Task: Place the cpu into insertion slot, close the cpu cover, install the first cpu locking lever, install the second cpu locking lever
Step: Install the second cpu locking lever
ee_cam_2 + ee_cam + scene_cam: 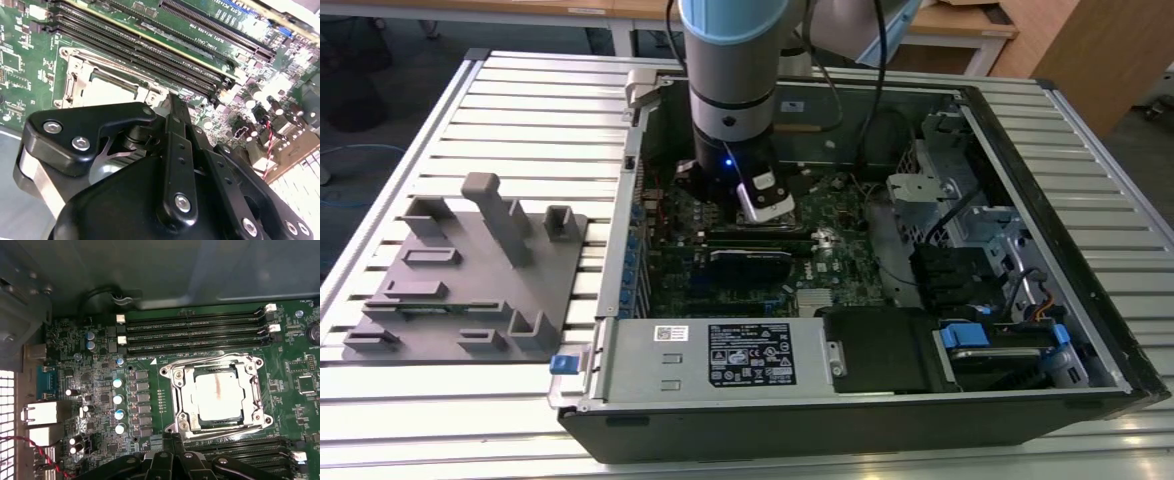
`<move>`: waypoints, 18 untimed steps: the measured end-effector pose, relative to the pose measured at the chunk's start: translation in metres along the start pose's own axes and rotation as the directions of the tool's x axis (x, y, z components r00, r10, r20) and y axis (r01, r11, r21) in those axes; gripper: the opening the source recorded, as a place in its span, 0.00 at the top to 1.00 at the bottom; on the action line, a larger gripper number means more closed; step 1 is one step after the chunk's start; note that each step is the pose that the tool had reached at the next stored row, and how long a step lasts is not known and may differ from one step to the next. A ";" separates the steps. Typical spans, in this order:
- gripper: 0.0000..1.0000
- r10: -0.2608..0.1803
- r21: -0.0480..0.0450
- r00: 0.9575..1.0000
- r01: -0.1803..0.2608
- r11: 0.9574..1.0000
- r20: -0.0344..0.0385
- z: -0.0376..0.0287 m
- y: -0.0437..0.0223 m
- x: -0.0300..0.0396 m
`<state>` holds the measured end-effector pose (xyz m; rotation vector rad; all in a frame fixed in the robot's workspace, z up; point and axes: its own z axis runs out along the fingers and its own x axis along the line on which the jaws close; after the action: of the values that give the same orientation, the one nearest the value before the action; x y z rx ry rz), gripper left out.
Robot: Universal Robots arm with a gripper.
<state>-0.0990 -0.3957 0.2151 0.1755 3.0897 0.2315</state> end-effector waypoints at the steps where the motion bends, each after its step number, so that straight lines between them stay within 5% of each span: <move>1: 0.89 0.000 0.000 1.000 0.000 1.000 0.000 -0.0002 0.0002 -0.0001; 12: 0.89 0.000 0.000 1.000 0.000 1.000 0.000 0.0020 0.0152 0.0010; 18: 0.89 0.000 0.000 1.000 0.000 1.000 0.000 0.0029 0.0186 -0.0107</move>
<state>-0.0862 -0.3782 0.2154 0.1754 3.0898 0.2312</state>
